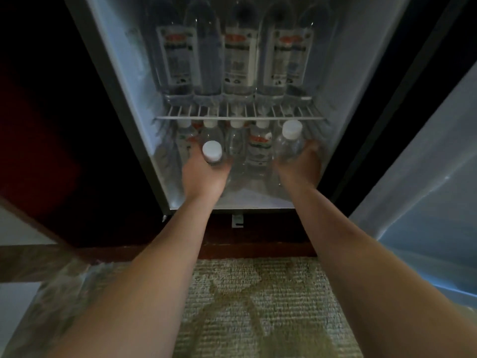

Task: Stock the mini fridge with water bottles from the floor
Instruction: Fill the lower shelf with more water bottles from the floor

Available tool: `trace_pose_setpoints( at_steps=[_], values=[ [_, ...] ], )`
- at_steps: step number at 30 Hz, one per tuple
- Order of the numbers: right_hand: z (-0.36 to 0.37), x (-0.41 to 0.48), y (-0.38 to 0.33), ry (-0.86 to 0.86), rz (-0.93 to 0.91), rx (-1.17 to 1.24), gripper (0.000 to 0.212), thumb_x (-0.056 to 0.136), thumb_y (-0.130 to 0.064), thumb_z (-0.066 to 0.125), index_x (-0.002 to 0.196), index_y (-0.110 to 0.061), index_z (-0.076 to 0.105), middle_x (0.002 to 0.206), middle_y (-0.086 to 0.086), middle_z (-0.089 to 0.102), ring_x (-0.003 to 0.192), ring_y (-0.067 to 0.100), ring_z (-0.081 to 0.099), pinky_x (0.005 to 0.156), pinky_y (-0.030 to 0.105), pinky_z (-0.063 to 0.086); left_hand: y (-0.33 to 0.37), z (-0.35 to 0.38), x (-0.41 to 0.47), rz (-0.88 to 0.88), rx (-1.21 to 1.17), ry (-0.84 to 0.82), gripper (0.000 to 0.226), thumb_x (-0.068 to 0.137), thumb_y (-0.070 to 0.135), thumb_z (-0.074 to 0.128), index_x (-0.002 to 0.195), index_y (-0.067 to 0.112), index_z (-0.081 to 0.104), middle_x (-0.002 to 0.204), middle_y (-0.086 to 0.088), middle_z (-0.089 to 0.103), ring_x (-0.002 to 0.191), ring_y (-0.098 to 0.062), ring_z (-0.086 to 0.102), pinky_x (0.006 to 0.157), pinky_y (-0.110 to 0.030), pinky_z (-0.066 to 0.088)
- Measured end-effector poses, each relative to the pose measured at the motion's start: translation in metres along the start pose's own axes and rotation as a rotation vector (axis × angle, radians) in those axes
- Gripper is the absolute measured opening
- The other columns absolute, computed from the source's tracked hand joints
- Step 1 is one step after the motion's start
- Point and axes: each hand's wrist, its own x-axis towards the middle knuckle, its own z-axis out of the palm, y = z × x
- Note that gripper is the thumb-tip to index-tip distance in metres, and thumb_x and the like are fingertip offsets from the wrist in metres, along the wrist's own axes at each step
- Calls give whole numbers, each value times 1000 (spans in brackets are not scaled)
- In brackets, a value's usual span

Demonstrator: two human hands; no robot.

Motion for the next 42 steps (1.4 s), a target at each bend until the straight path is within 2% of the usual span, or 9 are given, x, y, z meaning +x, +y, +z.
trace_pose_setpoints(
  at_steps=[4, 9, 14, 26, 28, 31, 33, 37, 42],
  values=[
    [15, 24, 11, 54, -32, -54, 53, 81, -24, 73, 126, -14, 45, 122, 7, 60, 111, 25, 58, 70, 19, 33, -14, 18, 16, -8, 75, -22, 47, 80, 29, 72, 121, 16, 52, 116, -2, 64, 109, -23, 59, 77, -24, 39],
    [35, 47, 31, 44, -26, -174, 68, 76, -33, 77, 131, -15, 41, 133, 11, 53, 117, 29, 54, 77, 23, 35, -20, 31, 28, 3, 126, -27, 39, 79, 36, 70, 111, 16, 59, 109, -4, 67, 105, -25, 61, 78, -30, 45],
    [46, 69, 38, 29, -33, -148, 70, 74, -34, 74, 133, -16, 41, 135, 10, 54, 122, 30, 53, 100, 36, 42, -23, 41, 35, -5, 127, -27, 47, 80, 40, 69, 119, 17, 56, 115, -3, 65, 110, -23, 60, 80, -26, 40],
    [65, 43, 82, 105, 201, 2, 48, 87, -23, 65, 128, -3, 48, 126, 16, 55, 113, 28, 56, 76, 24, 36, -32, 38, 33, -88, 81, -109, 58, 78, 37, 73, 127, 19, 48, 120, 2, 62, 113, -18, 57, 79, -22, 37],
    [68, 48, 81, 21, 266, 139, 44, 85, -21, 64, 124, -6, 51, 120, 12, 58, 104, 26, 58, 79, 24, 41, -38, 38, 33, -114, 87, -124, 59, 77, 38, 74, 126, 19, 49, 120, 0, 63, 113, -20, 58, 79, -23, 38],
    [83, 75, 103, -42, 321, 233, 60, 67, -27, 64, 124, -14, 50, 119, 15, 61, 103, 32, 61, 92, 46, 51, -45, 39, 34, -122, 81, -135, 58, 77, 36, 74, 125, 16, 49, 120, -2, 63, 112, -21, 58, 79, -24, 38],
    [83, 80, 102, -118, 311, 222, 59, 74, -24, 65, 129, -14, 45, 121, 17, 59, 105, 35, 61, 92, 51, 50, -47, 39, 36, -121, 77, -132, 56, 77, 35, 74, 123, 15, 50, 119, -3, 63, 111, -22, 59, 79, -24, 39],
    [67, 68, 80, -242, 342, 254, 55, 84, -15, 60, 135, -11, 39, 115, 8, 53, 99, 24, 55, 96, 45, 49, -48, 41, 37, -114, 87, -131, 56, 77, 37, 74, 122, 16, 50, 119, -2, 63, 111, -21, 59, 80, -25, 40],
    [65, 52, 82, -82, 278, 249, 37, 91, -12, 56, 127, -12, 50, 120, 14, 59, 103, 30, 60, 93, 43, 50, -44, 42, 35, -110, 105, -105, 53, 77, 38, 74, 121, 17, 52, 117, 0, 64, 110, -19, 59, 77, -22, 37]
  ],
)
